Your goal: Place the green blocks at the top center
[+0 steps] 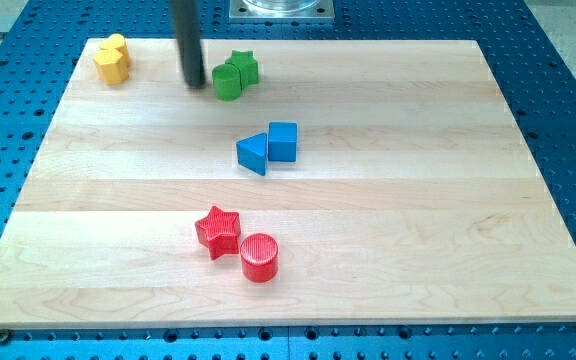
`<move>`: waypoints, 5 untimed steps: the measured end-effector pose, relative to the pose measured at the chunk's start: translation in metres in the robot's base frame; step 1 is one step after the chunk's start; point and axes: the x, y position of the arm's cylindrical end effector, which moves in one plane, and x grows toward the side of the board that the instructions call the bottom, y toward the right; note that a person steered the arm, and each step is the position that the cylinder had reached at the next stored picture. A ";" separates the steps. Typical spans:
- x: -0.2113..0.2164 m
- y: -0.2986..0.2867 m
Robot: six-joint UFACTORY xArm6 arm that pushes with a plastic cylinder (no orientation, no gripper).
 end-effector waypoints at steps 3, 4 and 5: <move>-0.030 0.072; -0.055 0.105; -0.075 0.108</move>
